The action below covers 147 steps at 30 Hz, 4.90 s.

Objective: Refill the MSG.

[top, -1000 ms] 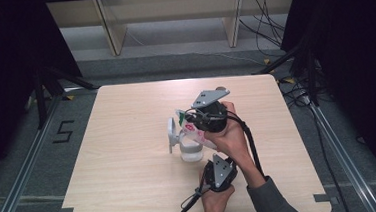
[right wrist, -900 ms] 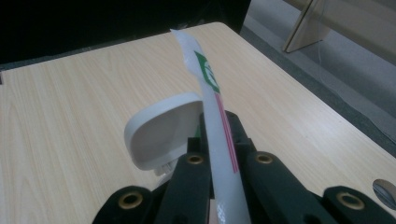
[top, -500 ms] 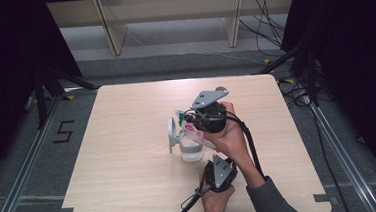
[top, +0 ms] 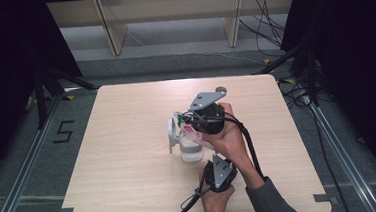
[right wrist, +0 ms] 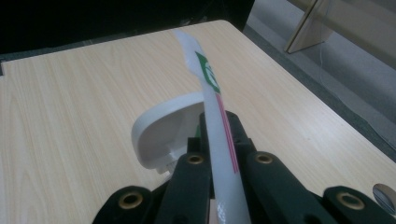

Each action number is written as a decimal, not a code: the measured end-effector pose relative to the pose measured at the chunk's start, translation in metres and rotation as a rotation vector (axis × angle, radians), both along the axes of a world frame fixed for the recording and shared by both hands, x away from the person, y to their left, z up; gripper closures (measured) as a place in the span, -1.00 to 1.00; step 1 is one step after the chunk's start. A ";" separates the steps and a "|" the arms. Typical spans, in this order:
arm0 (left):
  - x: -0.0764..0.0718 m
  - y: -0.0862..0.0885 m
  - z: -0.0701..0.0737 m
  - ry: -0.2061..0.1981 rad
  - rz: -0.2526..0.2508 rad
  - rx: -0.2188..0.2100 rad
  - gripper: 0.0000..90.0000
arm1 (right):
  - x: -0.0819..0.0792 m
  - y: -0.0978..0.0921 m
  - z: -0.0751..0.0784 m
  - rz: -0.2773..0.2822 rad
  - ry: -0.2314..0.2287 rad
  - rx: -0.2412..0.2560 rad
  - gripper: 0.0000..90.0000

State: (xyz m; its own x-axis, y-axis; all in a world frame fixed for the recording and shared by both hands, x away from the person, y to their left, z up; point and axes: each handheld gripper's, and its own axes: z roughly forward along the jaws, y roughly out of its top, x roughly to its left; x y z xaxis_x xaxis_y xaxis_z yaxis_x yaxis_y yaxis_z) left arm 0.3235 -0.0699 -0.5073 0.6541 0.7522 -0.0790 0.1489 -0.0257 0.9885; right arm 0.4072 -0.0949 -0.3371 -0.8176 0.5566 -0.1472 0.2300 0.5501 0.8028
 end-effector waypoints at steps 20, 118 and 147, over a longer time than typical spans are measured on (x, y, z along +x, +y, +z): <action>0.001 0.001 0.001 0.004 -0.002 -0.001 0.87 | 0.000 0.001 0.000 0.008 0.000 0.004 1.00; 0.003 0.001 0.001 0.002 0.004 0.000 0.86 | 0.002 0.002 -0.001 0.020 -0.009 0.009 1.00; 0.008 -0.003 0.003 -0.013 0.025 -0.016 0.87 | 0.001 0.008 -0.001 0.003 0.027 0.019 1.00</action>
State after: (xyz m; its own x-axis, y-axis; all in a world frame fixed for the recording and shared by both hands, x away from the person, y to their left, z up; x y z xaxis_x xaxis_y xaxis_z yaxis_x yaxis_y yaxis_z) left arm 0.3319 -0.0730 -0.5042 0.6363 0.7671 -0.0821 0.1360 -0.0068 0.9907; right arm 0.4079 -0.0873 -0.3377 -0.8231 0.5562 -0.1150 0.2495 0.5360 0.8065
